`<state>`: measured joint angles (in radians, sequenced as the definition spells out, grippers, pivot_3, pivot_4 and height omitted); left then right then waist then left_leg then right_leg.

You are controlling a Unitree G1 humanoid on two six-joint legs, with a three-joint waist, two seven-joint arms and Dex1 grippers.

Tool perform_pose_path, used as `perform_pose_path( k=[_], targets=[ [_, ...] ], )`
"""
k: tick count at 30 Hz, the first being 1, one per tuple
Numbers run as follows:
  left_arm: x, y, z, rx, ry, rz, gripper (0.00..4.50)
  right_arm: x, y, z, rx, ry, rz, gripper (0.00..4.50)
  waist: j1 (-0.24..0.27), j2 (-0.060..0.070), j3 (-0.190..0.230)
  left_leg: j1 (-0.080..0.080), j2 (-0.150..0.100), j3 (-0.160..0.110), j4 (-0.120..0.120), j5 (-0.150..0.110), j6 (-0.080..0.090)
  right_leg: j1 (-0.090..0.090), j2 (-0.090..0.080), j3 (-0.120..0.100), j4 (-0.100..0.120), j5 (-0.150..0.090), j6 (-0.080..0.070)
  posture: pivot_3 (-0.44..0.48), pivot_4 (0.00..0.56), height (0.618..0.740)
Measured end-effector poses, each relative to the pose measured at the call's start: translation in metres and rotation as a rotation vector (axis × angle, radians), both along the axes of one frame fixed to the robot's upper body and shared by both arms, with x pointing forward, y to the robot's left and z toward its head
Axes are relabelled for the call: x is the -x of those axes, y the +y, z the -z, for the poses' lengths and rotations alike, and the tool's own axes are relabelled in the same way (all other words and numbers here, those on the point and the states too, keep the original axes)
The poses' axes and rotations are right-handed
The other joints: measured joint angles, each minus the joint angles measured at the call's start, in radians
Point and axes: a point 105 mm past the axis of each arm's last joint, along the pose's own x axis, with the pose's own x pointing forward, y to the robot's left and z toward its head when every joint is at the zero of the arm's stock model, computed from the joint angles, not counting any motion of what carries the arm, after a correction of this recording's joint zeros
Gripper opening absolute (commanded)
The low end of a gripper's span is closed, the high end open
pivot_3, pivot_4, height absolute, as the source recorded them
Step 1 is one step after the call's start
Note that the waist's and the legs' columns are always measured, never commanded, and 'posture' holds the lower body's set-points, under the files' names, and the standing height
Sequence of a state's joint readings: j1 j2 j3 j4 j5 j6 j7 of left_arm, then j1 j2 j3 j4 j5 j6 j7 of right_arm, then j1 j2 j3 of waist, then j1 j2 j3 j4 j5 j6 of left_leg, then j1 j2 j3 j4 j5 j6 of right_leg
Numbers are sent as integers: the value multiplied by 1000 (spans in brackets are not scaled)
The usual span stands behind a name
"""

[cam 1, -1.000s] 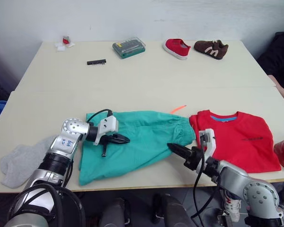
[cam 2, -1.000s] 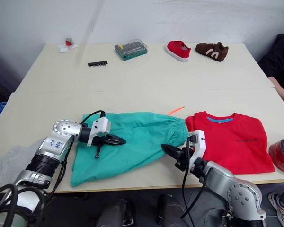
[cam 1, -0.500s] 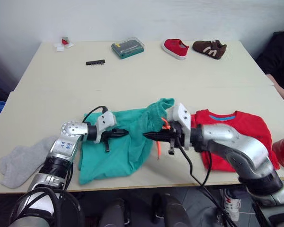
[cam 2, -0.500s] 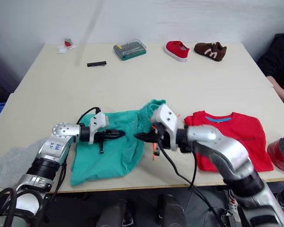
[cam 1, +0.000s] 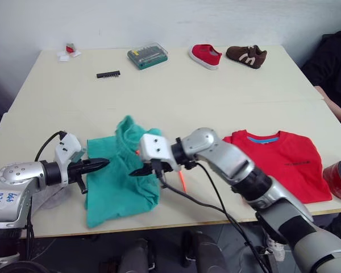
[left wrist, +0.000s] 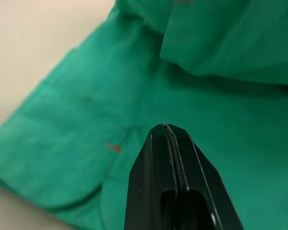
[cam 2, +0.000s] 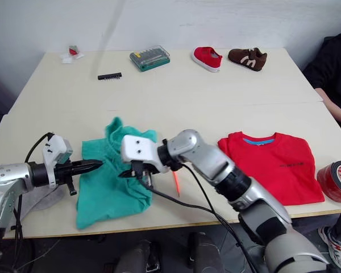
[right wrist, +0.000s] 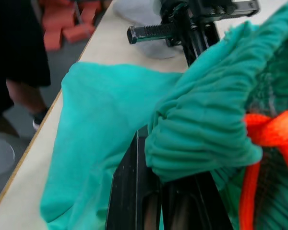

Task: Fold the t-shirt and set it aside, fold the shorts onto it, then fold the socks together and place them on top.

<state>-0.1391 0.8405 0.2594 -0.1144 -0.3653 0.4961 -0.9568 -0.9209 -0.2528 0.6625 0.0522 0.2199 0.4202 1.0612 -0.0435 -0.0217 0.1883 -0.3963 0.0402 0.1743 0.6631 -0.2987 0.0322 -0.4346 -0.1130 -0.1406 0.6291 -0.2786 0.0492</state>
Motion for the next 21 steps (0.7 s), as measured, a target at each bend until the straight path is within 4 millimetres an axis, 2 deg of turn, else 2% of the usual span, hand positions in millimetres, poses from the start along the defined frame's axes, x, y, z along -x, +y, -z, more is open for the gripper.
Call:
perform_pose_path(
  k=[2, 5, 9, 12, 15, 18, 21],
  targets=[
    [-2, 7, -4, -21, -29, -31, 0, 2, 11, 4, -2, 4, -12, 17, -1, 0, 0, 0, 0, 0, 0, 1, -1, -2, 0, 1, 2, 0, -1, 0, 150, 740],
    [-8, 22, -8, -37, -52, -92, 0, 4, 21, 6, -10, 17, -20, 673, -5, 0, 0, -3, 0, 1, 0, 1, -3, -8, 0, 2, 7, -1, -2, 0, 150, 740],
    [-19, 45, -25, -27, -98, -177, 0, 0, 20, 8, -3, 61, 10, 2015, -9, -1, 0, -8, 0, 1, 0, 6, 1, -12, 0, 1, 9, -1, -3, 0, 150, 740],
    [-27, 51, -42, -18, -151, -194, 0, 0, 16, 3, -32, 104, 11, 2960, -9, -1, 0, -8, 0, 1, 0, 6, 1, -12, 0, 1, 9, -1, -3, 0, 150, 740],
    [-35, 51, -56, 0, -194, -197, 0, 9, 13, -6, -81, 161, -14, 2960, -9, -1, -1, -8, 0, 1, 0, 6, 1, -12, 0, 1, 10, -1, -3, 0, 150, 740],
    [-43, 33, -77, 39, -239, -134, 0, 8, 2, -20, -131, 189, -5, 2960, -7, -2, -1, -9, 0, 1, 0, 6, 2, -12, 0, 0, 13, -1, -3, 0, 150, 740],
    [-38, -16, -109, 88, -284, 75, 0, -1, -21, -29, -166, 190, 55, 2960, 5, -3, -1, -9, -2, 1, 1, 6, 3, -11, 0, 1, 13, -1, -2, 0, 150, 740]
  ],
)
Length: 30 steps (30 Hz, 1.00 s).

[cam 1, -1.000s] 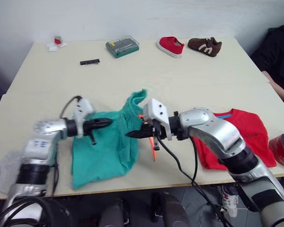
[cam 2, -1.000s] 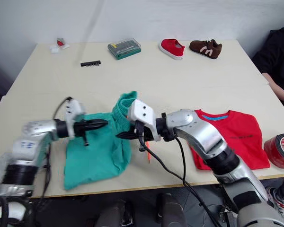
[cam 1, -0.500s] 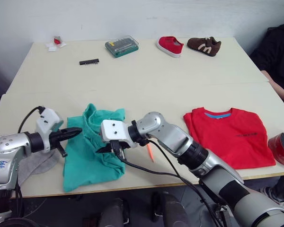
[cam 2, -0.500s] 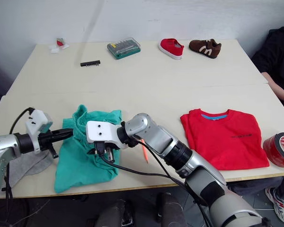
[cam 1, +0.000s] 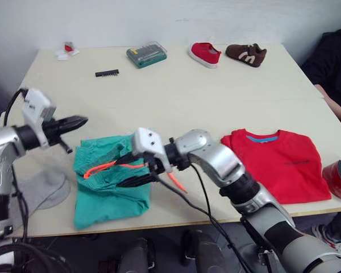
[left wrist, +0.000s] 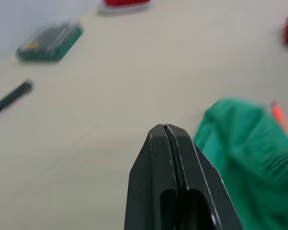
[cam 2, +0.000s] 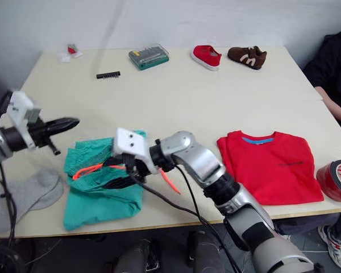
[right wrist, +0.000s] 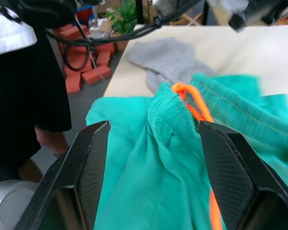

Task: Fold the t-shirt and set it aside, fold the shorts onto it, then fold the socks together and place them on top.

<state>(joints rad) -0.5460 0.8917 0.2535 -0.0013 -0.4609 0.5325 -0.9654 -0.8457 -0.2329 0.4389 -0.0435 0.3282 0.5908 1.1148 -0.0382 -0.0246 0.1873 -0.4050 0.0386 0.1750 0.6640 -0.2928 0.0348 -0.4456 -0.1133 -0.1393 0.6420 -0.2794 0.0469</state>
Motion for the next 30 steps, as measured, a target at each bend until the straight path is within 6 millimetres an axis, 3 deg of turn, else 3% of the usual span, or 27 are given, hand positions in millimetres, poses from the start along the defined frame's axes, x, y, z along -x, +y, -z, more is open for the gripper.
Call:
perform_pose_path(
  k=[2, 5, 7, 10, 14, 17, 20, 24, 30],
  targets=[
    [9, -23, -4, -20, 5, 114, 0, -5, -6, 3, -2, 12, 40, 2598, -1, 0, 0, 1, 0, 1, 0, 0, 0, 0, 0, 1, 0, 0, 0, 0, 150, 740],
    [20, -56, 14, -72, 90, 270, 0, -8, -11, 16, 4, 43, 85, 1791, -10, 0, 0, 1, 1, 2, 0, 1, -1, 0, 3, 1, 0, 0, 0, 0, 150, 740],
    [26, -70, 25, -108, 136, 342, 0, -9, -8, 20, 1, 47, 104, 1081, -17, 0, 0, 1, 3, 2, 0, 3, -3, -1, 4, 1, 1, 0, 0, 0, 150, 740],
    [29, -74, 35, -147, 172, 379, 0, -10, -3, 19, -12, 39, 121, 70, -19, 0, 0, 2, 4, 2, 0, 4, -4, -1, 5, 2, 0, -2, -3, 0, 150, 740],
    [35, -55, 77, -329, 274, 359, 0, -7, 10, 31, 0, 3, 118, 27, -18, 0, 0, 4, 6, 2, -1, 3, -7, -1, 7, 2, 1, -4, -6, 0, 150, 740],
    [26, -35, 102, -416, 306, 279, 0, -7, 16, 47, 34, -8, 121, 27, -15, 0, 0, 2, 8, 2, 0, 3, -8, -2, 9, 3, 1, -4, -7, 0, 150, 740],
    [14, -17, 102, -427, 283, 172, 0, -8, 23, 63, 73, -45, 112, 27, -14, 0, 0, 2, 7, 2, 0, 3, -8, -3, 8, 3, 1, -4, -7, 0, 150, 740],
    [12, -5, 96, -411, 256, 116, 0, -10, 23, 88, 160, -100, 98, 27, -15, 0, 0, 2, 8, 2, 0, 3, -8, -3, 8, 3, 2, -4, -7, 0, 150, 740],
    [9, 12, 92, -341, 239, -5, 0, -2, 6, 95, 209, -97, 10, 27, -15, 0, 0, 2, 8, 2, 0, 3, -8, -2, 9, 3, 2, -4, -7, 0, 150, 740]
  ],
)
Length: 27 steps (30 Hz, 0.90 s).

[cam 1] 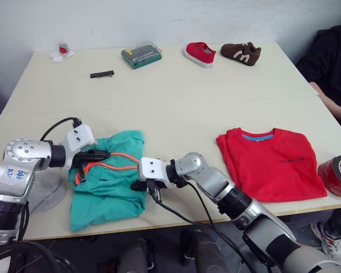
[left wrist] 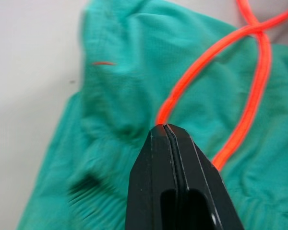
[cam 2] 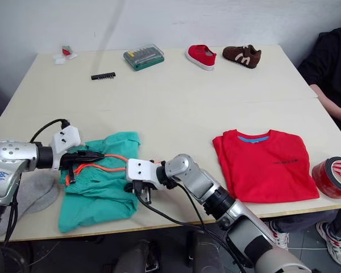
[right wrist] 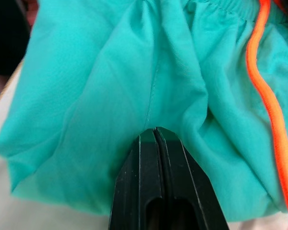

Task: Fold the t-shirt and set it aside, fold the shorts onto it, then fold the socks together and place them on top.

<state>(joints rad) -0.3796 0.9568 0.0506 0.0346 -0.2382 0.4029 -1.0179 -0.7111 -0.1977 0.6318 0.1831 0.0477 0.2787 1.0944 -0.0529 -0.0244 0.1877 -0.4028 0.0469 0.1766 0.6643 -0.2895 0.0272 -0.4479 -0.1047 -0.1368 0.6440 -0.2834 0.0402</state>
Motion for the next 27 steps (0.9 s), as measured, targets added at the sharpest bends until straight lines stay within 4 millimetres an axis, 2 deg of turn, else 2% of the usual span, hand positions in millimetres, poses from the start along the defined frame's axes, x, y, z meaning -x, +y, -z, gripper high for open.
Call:
perform_pose_path(
  k=[3, 5, 7, 9, 11, 15, 20, 22, 27],
  targets=[
    [2, 9, -2, 49, 3, -60, 0, 8, -3, -6, -40, 107, -22, 27, -3, 0, 0, 0, 0, 0, 0, 0, 0, 0, 0, 0, 0, 0, 0, 0, 150, 740],
    [9, 8, -6, 103, 21, -65, 0, 5, -1, -25, -124, 183, -8, 27, -3, 0, 0, 0, 1, 0, 0, 0, 0, 0, 0, 0, 1, 0, 0, 0, 150, 740],
    [23, 0, -13, 189, 53, -20, 0, -5, 3, -53, -200, 181, 12, 27, -5, 0, 0, 0, 1, -1, 0, 0, -1, 0, 1, 0, 2, 0, 0, 0, 150, 740],
    [41, -8, -18, 258, 97, 32, 0, -24, 10, -76, -259, 142, 74, 27, -7, 0, 0, 1, 1, -1, 0, 0, -1, 0, 1, 1, 1, 0, 0, 0, 150, 740],
    [54, -12, -13, 268, 143, 52, 0, -46, 15, -86, -284, 94, 167, 27, -6, 0, 0, 2, 1, 0, 0, 0, -2, 0, 0, 1, 1, -1, -2, 0, 150, 740],
    [63, -6, 11, 207, 203, 10, 0, -73, 22, -62, -240, 67, 299, 27, -5, 1, 0, 2, 1, -1, -1, 0, -3, 0, 0, 1, 1, -2, -3, 0, 150, 740],
    [55, 3, 35, 118, 174, -67, 0, -93, 27, -42, -173, -31, 404, 27, -8, 1, 1, 2, 1, 0, -1, -1, -4, -1, 0, 1, 2, -2, -3, 0, 150, 740],
    [56, 8, 45, 104, 176, -87, 0, -105, 22, -42, -181, -50, 476, 27, -9, 1, 1, 2, 1, 0, -2, -1, -4, -1, 0, 1, 2, -2, -4, 0, 150, 740],
    [60, 11, 48, 92, 142, -76, 0, -124, 0, -54, -244, -5, 578, 27, -16, 1, 1, 3, 1, 0, -3, -1, -5, -1, 0, 1, 2, -3, -5, 0, 150, 740]
  ],
)
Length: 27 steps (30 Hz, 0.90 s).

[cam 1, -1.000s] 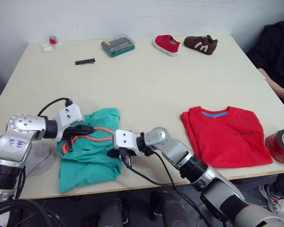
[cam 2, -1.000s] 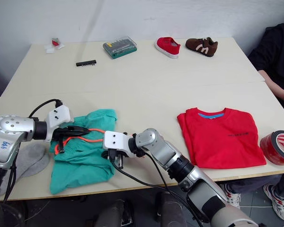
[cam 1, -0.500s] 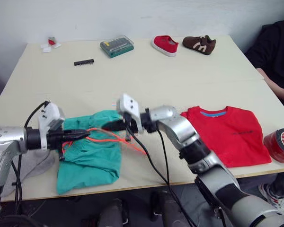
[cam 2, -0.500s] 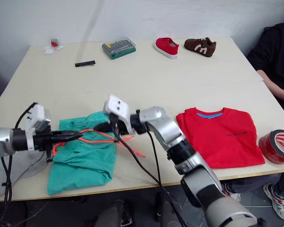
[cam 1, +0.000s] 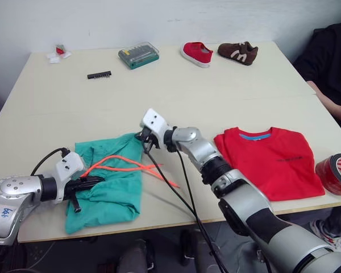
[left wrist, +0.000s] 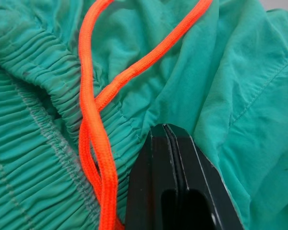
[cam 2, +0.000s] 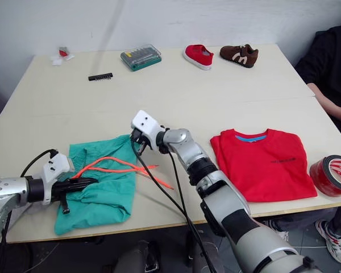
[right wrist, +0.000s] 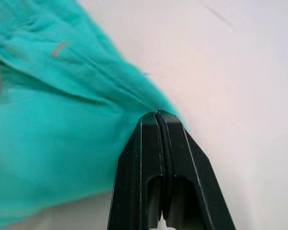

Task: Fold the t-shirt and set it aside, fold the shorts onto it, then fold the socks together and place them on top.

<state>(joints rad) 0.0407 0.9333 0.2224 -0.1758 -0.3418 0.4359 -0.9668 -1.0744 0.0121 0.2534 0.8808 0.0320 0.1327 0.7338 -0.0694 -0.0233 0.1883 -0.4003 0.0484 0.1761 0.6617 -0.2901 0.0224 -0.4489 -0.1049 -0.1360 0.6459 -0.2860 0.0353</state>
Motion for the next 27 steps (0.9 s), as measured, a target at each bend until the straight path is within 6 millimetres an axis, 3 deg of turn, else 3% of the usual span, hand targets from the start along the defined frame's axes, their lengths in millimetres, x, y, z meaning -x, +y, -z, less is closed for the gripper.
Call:
perform_pose_path(
  k=[2, 5, 8, 10, 14, 19, 20, 27],
  targets=[
    [1, -1, 0, 26, -11, -1, 0, 1, -8, -5, -33, 49, -18, 27, -4, 0, 0, 0, 0, 0, 0, 0, 0, 0, 0, 0, 0, 0, 0, 0, 150, 740],
    [-2, -12, -10, 161, -48, 10, 0, 18, -16, -16, -110, 178, -123, 27, -4, 0, 0, -1, 0, -1, 0, 0, 1, 0, 0, 0, 0, 0, 0, 0, 150, 740],
    [-5, -25, -40, 274, -94, 57, 559, 44, -21, -13, -140, 387, -214, 568, -2, -1, 0, -1, 0, -2, 0, 1, 1, 1, 0, 0, 0, 0, 0, 0, 150, 740],
    [2, -29, -58, 304, -89, 104, 1211, 64, -31, 1, -107, 540, -247, 1289, -2, 0, 0, 0, 0, -3, 0, 1, 2, 2, -1, 0, 0, 0, 0, 0, 150, 740],
    [13, -28, -71, 352, -31, 137, 2502, 85, -52, 36, -70, 783, -192, 2740, -3, 0, 0, 0, 0, -2, 0, 0, 2, 2, -1, -1, -1, 0, 0, 0, 150, 740],
    [18, -28, -77, 342, -14, 172, 4095, 93, -45, 30, -124, 865, -198, 4475, -8, 0, 0, 2, 0, -2, -1, 0, 0, 2, 0, -1, 0, 0, -1, 0, 150, 740],
    [19, -28, -78, 338, -10, 178, 4425, 94, -40, 30, -150, 892, -200, 4500, -10, 0, 0, 3, 0, -2, -1, 0, -1, 2, 0, 0, 0, 0, -1, 0, 150, 740],
    [17, -24, -88, 314, -49, 183, 4469, 99, 4, 33, -193, 945, -231, 4500, -17, -1, -1, 10, 0, 1, -13, 4, -6, 4, 2, 2, 0, -3, -5, 0, 150, 740]
  ],
)
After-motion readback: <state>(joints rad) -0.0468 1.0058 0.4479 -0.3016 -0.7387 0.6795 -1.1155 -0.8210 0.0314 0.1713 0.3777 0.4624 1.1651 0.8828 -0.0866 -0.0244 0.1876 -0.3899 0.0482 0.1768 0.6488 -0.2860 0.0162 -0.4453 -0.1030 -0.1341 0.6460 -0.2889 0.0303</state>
